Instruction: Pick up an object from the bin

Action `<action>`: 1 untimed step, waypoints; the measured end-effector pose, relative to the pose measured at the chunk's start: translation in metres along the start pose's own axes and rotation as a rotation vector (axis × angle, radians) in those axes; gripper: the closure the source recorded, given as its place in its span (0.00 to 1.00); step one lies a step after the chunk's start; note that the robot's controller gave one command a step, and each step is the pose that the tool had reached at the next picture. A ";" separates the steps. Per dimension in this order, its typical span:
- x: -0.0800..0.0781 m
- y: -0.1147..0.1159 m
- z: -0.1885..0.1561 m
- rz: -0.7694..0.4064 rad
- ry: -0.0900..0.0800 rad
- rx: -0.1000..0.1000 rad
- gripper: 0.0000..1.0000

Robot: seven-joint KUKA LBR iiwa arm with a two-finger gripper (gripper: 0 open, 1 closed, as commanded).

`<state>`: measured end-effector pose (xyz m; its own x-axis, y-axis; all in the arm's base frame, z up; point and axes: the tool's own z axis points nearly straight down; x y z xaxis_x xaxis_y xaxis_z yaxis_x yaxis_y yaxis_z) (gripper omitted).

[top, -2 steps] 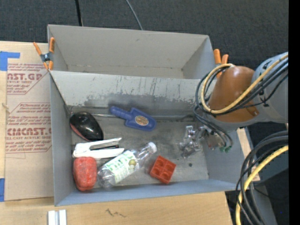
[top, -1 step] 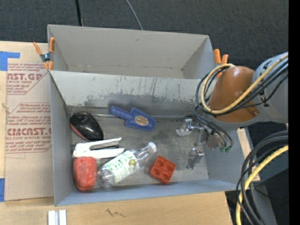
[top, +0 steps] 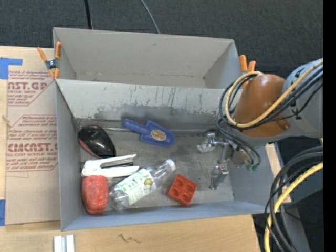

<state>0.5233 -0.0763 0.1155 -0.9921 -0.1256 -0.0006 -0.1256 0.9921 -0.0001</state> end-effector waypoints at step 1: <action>0.006 0.066 0.044 -0.063 0.000 -0.001 1.00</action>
Offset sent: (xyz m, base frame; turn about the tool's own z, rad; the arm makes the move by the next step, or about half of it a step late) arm 0.0000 0.0000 0.0000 0.0000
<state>0.5092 -0.0119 0.0716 -0.9822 -0.1877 -0.0011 -0.1877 0.9822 0.0009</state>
